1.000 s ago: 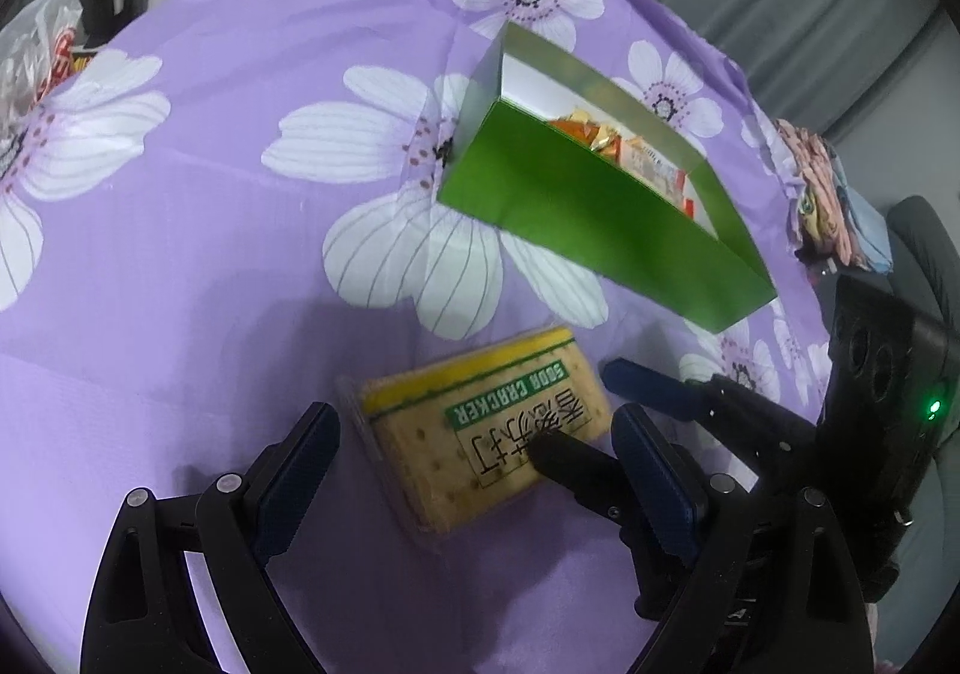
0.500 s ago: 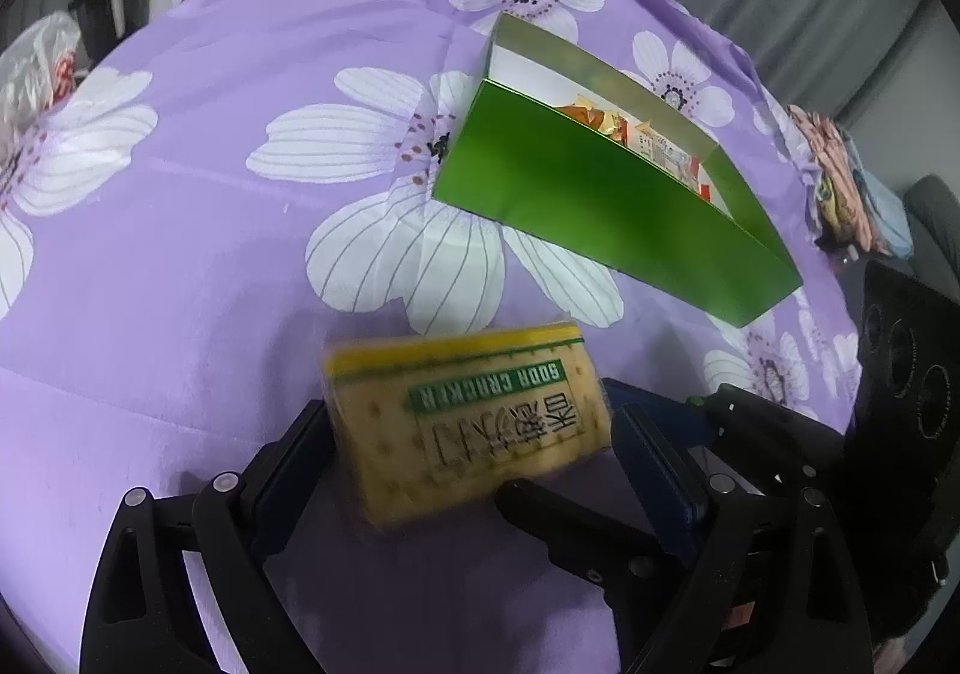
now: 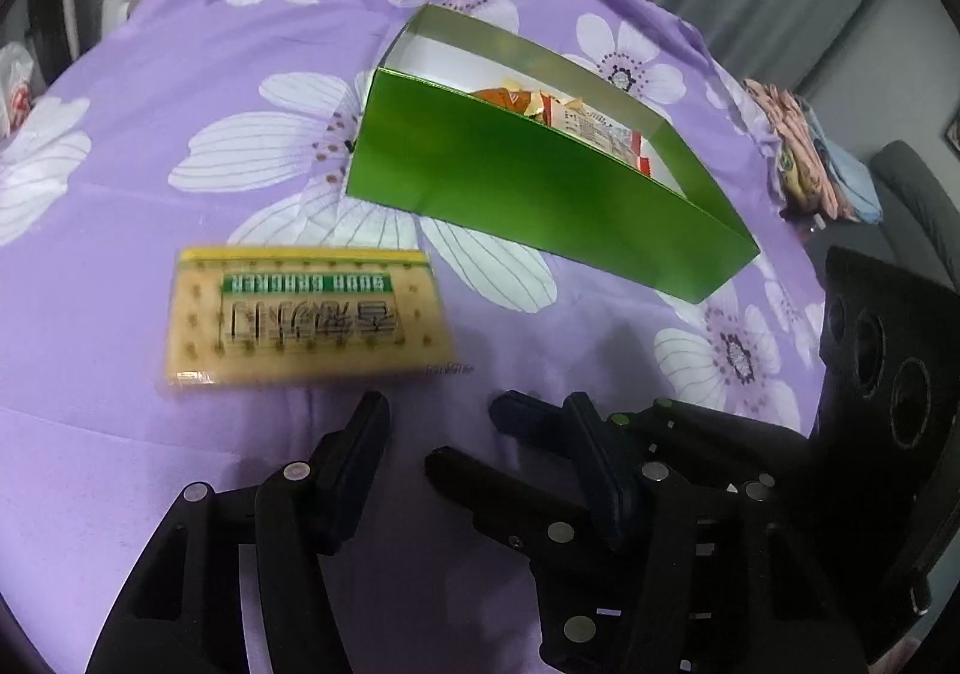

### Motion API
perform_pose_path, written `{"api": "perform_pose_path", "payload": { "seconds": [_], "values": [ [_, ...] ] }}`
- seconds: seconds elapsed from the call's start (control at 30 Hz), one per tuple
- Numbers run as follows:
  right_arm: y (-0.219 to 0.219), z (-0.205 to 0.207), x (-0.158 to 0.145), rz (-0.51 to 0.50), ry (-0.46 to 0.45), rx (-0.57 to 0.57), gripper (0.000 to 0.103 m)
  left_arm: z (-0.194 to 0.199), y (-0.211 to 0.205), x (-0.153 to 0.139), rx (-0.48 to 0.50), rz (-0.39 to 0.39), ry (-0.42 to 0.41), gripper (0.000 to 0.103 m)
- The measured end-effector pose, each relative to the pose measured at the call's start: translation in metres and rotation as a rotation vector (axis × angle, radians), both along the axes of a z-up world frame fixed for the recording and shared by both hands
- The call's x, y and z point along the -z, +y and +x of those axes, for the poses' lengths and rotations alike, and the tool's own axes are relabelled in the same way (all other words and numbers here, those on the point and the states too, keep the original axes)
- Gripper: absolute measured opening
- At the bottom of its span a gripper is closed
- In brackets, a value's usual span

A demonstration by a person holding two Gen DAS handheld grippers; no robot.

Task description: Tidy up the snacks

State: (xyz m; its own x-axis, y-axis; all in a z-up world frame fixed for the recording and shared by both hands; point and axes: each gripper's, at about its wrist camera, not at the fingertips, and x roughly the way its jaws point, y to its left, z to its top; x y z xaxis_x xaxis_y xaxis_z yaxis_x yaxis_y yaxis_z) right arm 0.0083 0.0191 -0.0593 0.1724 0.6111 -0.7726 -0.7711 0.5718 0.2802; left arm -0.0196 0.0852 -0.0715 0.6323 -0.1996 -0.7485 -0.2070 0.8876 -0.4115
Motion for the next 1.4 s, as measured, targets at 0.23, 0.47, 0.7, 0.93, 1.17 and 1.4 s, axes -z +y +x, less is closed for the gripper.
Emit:
{"api": "perform_pose_path", "payload": {
  "seconds": [0.23,0.47,0.7,0.93,1.17,1.4],
  "values": [
    [-0.006,0.009,-0.013,-0.007,-0.033,0.017,0.037,-0.017,0.021,-0.007,-0.089,-0.028,-0.026,0.064],
    [0.003,0.026,-0.017,0.037,-0.028,0.035,0.064,-0.013,0.068,-0.010,-0.209,-0.007,-0.008,0.081],
    [0.021,0.034,-0.008,0.085,0.082,0.047,0.063,0.002,0.084,-0.018,-0.223,0.094,-0.033,0.081],
    [0.038,0.030,0.001,0.046,0.092,0.071,0.058,0.026,0.077,0.010,-0.072,0.157,0.072,0.081],
    [0.047,0.033,0.002,0.039,0.061,0.069,0.053,0.029,0.067,0.012,-0.004,0.118,0.075,0.081],
    [0.043,0.029,-0.001,0.040,0.026,0.062,0.048,0.023,0.066,0.007,-0.014,0.108,0.058,0.080]
  ]
}}
